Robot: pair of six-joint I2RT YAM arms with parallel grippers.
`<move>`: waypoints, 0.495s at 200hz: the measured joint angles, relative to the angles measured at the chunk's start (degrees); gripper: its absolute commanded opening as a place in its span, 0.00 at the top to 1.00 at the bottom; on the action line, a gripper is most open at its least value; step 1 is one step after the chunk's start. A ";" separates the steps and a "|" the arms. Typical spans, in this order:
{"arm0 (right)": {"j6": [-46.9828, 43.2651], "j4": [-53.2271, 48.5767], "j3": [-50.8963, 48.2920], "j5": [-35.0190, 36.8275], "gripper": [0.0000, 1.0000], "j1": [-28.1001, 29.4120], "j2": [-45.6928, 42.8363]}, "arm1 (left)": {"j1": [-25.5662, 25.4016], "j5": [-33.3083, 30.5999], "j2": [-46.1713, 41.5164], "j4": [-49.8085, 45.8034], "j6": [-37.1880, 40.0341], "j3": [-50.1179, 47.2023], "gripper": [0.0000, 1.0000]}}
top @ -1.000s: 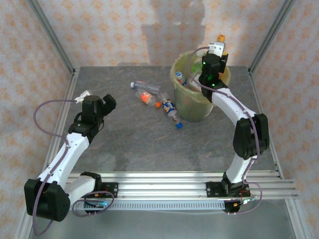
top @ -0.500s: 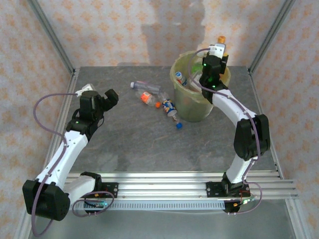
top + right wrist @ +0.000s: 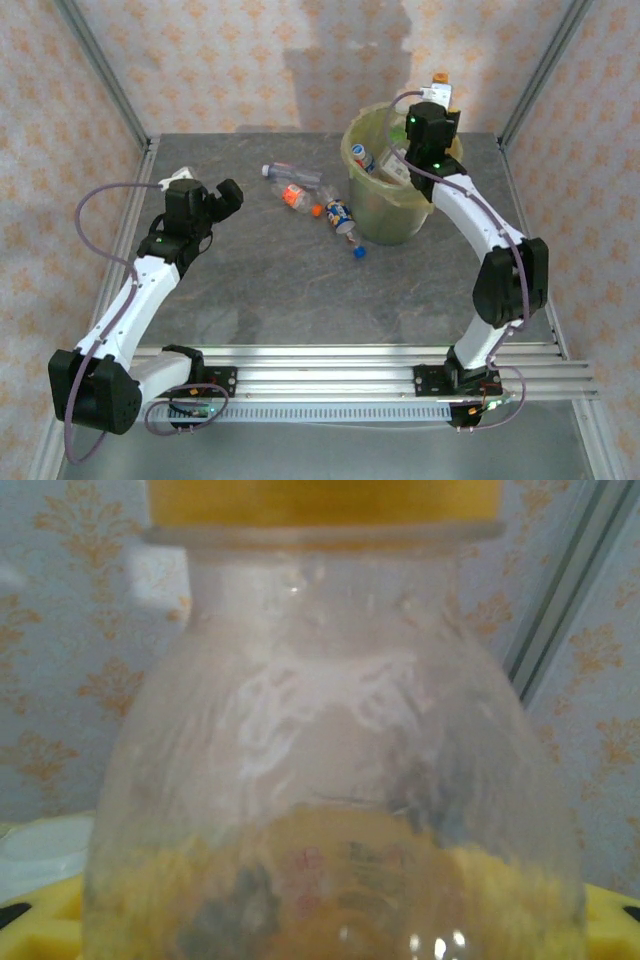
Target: Put the plastic bottles in the bin
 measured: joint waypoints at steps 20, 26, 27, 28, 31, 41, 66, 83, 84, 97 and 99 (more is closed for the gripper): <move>0.61 -2.99 0.61 -1.51 0.60 -0.04 -1.01 | -0.11 0.02 0.13 0.00 0.00 0.31 0.00; 0.57 -3.74 0.90 -1.81 0.62 -0.04 -1.20 | -0.11 0.04 0.17 0.00 0.00 0.31 0.00; 0.70 -3.93 0.98 -1.92 0.63 -0.04 -1.20 | -0.11 0.04 0.17 0.00 -0.02 0.31 0.00; 0.79 -4.04 1.03 -1.97 0.63 -0.04 -1.22 | -0.11 0.04 0.17 0.00 0.00 0.31 0.00; 0.70 -4.44 1.20 -2.08 0.64 -0.04 -1.31 | -0.11 0.02 0.22 0.00 -0.02 0.31 0.00; 0.52 -5.84 1.79 -2.97 0.66 -0.02 -1.31 | -0.20 0.02 0.26 0.00 -0.02 0.31 0.00; -1.64 -8.72 2.71 -6.69 0.67 -0.04 -1.31 | -0.44 0.02 0.26 0.00 0.00 0.31 0.00; -3.78 -10.97 3.76 -8.57 0.65 -0.02 -1.31 | -0.44 0.00 0.26 -0.02 0.00 0.31 0.00; -3.85 -11.04 3.80 -8.63 0.65 -0.02 -1.31 | -0.44 0.00 0.26 -0.02 0.00 0.31 0.00; -5.44 -12.52 4.44 -8.87 0.63 0.00 -1.31 | -0.44 0.00 0.26 -0.02 0.00 0.31 0.00; -5.73 -12.72 4.52 -8.83 0.63 0.00 -1.31 | -0.44 0.00 0.26 -0.02 0.00 0.31 0.00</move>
